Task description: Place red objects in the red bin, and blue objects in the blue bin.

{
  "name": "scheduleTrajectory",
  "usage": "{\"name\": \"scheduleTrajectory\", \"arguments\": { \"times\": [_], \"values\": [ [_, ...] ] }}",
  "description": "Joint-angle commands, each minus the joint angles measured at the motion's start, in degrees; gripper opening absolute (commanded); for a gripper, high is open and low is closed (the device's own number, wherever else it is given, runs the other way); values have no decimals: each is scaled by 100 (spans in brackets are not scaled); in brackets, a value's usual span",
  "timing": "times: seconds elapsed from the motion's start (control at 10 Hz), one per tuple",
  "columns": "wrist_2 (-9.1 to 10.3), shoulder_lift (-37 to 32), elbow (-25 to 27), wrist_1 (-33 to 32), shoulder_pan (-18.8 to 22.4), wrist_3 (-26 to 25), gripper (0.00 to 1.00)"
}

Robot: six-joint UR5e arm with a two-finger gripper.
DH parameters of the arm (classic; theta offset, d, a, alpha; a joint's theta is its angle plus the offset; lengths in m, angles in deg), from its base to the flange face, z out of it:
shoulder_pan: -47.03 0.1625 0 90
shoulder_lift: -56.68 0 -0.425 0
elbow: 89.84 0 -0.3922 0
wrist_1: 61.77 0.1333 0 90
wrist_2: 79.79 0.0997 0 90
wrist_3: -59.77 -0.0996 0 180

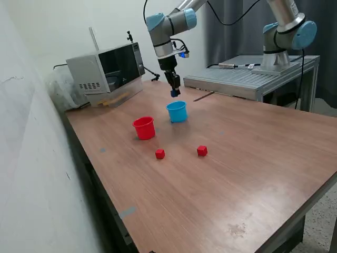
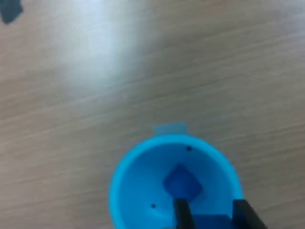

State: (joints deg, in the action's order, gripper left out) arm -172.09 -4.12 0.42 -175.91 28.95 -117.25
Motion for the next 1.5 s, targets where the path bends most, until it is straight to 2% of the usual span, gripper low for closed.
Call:
{"name": "scheduleTrajectory", "arguments": {
  "times": [0.0,0.1,0.2,0.4,0.7,0.9,1.0,1.1,1.2,1.4],
  "values": [
    [-139,7,0,59,-72,35,0],
    [-148,94,35,-2,-72,27,0],
    [-148,138,88,-64,-64,27,100],
    [-166,279,88,-283,-2,9,100],
    [-288,236,-51,-223,42,35,100],
    [-246,-132,-43,284,995,9,100],
    [-219,-134,-78,374,1513,157,100],
    [7,-143,-87,375,1849,524,100],
    [306,-117,-183,358,2018,754,100],
    [431,216,-656,296,2089,1246,100]
  ]
}}
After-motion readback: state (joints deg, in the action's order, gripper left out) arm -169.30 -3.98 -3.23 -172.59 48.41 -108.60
